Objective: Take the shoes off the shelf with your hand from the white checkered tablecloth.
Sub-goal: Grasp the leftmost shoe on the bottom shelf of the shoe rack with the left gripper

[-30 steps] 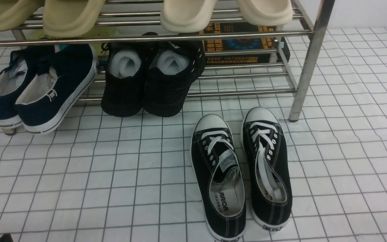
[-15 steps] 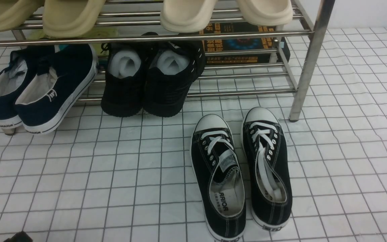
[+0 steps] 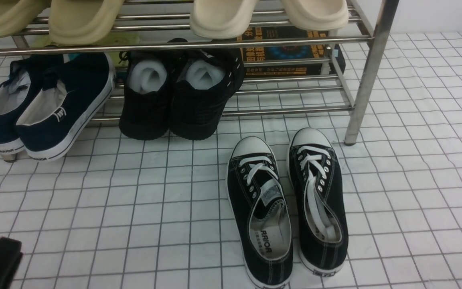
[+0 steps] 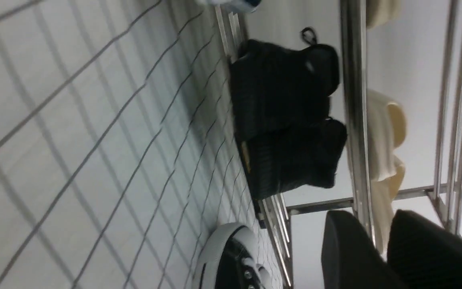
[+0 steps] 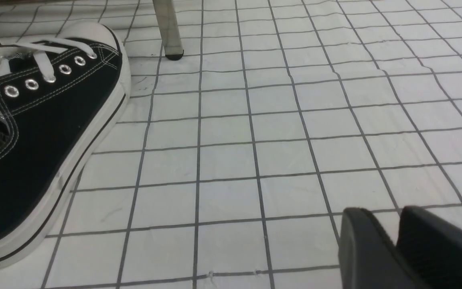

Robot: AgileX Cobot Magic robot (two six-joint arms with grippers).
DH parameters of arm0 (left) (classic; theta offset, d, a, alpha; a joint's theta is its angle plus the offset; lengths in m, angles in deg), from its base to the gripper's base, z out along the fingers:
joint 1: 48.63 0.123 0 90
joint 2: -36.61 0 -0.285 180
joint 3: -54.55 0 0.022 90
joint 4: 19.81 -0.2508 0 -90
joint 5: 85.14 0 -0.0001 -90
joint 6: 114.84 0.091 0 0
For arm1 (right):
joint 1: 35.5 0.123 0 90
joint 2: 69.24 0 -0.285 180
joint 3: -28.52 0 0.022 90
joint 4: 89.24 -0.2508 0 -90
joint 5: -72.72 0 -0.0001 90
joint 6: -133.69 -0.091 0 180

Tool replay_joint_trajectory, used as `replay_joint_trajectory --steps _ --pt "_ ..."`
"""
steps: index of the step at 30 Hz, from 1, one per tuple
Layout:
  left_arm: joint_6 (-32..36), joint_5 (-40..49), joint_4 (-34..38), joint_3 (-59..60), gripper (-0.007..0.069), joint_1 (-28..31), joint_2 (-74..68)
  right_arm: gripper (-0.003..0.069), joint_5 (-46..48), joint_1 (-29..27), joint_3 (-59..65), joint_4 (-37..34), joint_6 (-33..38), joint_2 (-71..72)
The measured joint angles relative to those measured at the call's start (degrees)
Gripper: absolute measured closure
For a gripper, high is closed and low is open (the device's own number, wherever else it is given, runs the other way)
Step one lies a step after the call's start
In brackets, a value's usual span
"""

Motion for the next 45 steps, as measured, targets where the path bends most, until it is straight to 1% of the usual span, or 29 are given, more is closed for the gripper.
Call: replay_joint_trajectory --steps 1,2,4,5,8,10,12,14,15,16,18,19,20,23,25,26,27,28,29,30,31,32,35,38,41,42,43,44,45 --pt "3.9 0.6 -0.9 -4.5 0.0537 0.0 -1.4 0.0501 0.0 0.0 0.0 0.0 0.0 0.0" --pt "6.3 1.5 -1.8 -7.7 0.0575 0.0 -3.6 0.0501 0.0 0.0 0.0 0.0 0.0 0.0" --pt "12.2 5.9 -3.7 -15.7 0.0608 0.0 -9.7 0.0501 0.0 0.0 0.0 0.0 0.0 0.0" --pt "14.7 9.7 -5.5 -21.4 0.062 0.0 -15.0 0.0499 0.0 0.0 0.0 0.0 0.0 0.0" --pt "20.9 24.9 -10.8 -34.5 0.0623 0.0 -28.1 0.0497 0.0 0.0 0.0 0.0 0.0 0.0" --pt "25.0 39.2 -17.9 -44.2 0.0623 0.0 -40.8 0.0494 0.0 0.0 0.0 0.0 0.0 0.0" --pt "26.2 46.0 -24.3 -49.4 0.0623 0.0 -48.9 0.0492 0.0 0.0 0.0 0.0 0.0 0.0" --pt "25.5 49.9 -32.1 -54.8 0.0616 0.1 -56.2 0.0489 0.0 0.0 0.0 0.0 0.0 0.0" --pt "25.0 50.9 -34.8 -56.8 0.0614 0.4 -58.5 0.0487 0.0 0.0 0.0 0.0 0.0 0.0" --pt "23.9 52.5 -37.4 -59.5 0.0613 1.5 -61.0 0.0485 0.0 0.0 0.0 0.0 0.0 0.0" --pt "23.3 54.4 -39.5 -63.0 0.061 4.7 -65.3 0.0482 0.0 0.0 0.0 0.0 0.0 0.0" --pt "23.3 54.6 -39.5 -63.3 0.061 5.2 -65.7 0.0482 0.0 0.0 0.0 0.0 0.0 0.0" --pt "24.3 55.2 -38.9 -65.9 0.061 9.5 -68.2 0.048 0.0 0.0 0.0 0.0 0.0 0.0" --pt "27.8 55.3 -33.1 -69.2 0.061 18.3 -72.2 0.0476 0.0 0.0 0.0 0.0 0.0 0.0" --pt "29.7 55.4 -26.4 -70.9 0.061 25.1 -74.8 0.0473 0.0 0.0 0.0 0.0 0.0 0.0" --pt "30.3 55.5 -21.9 -71.7 0.0608 29.0 -76.3 0.047 0.0 0.0 0.0 0.0 0.0 0.0" --pt "30.4 55.5 -20.3 -71.8 0.0608 29.4 -76.8 0.047 0.0 0.0 0.0 0.0 0.0 0.0" --pt "30.8 55.5 -14.7 -72.3 0.0604 32.0 -78.5 0.0468 0.0 0.0 0.0 0.0 0.0 0.0" --pt "30.9 55.5 -14.7 -72.4 0.0603 32.2 -78.8 0.0467 0.0 0.0 0.0 0.0 0.0 0.0" --pt "31.4 55.1 -9.9 -72.8 0.0594 32.8 -81.1 0.0463 0.0 0.0 0.0 0.0 0.0 0.0" --pt "31.4 55.0 -9.5 -72.9 0.0593 32.8 -81.3 0.0463 0.0 0.0 0.0 0.0 0.0 0.0" --pt "31.4 54.3 -7.0 -73.2 0.0577 32.4 -83.0 0.0461 0.0 0.0 0.0 0.0 0.0 0.0" --pt "31.3 51.5 -4.9 -74.0 0.0511 30.5 -86.1 0.0456 0.0 0.0 0.0 0.0 0.0 0.0" --pt "28.1 46.2 -4.4 -75.0 0.0382 29.2 -88.8 0.0451 0.0 0.0 0.0 0.0 0.0 0.0" --pt "25.9 41.4 -3.7 -75.5 0.025 29.2 -90.7 0.0448 0.0 0.0 0.0 0.0 0.0 0.0" --pt "25.9 41.4 -3.6 -75.5 0.025 29.2 -90.7 0.0447 0.0 0.0 0.0 0.0 0.0 0.0" --pt "25.4 39.8 -3.3 -75.7 0.0192 29.2 -92.1 0.0445 0.0 0.0 0.0 0.0 0.0 0.0" --pt "25.2 39.1 -3.1 -75.7 0.0162 29.2 -93.0 0.0445 0.0 0.0 0.0 0.0 0.0 0.0" --pt "25.2 39.0 -3.1 -75.7 0.0152 29.2 -93.4 0.0444 0.0 0.0 0.0 0.0 0.0 0.0"
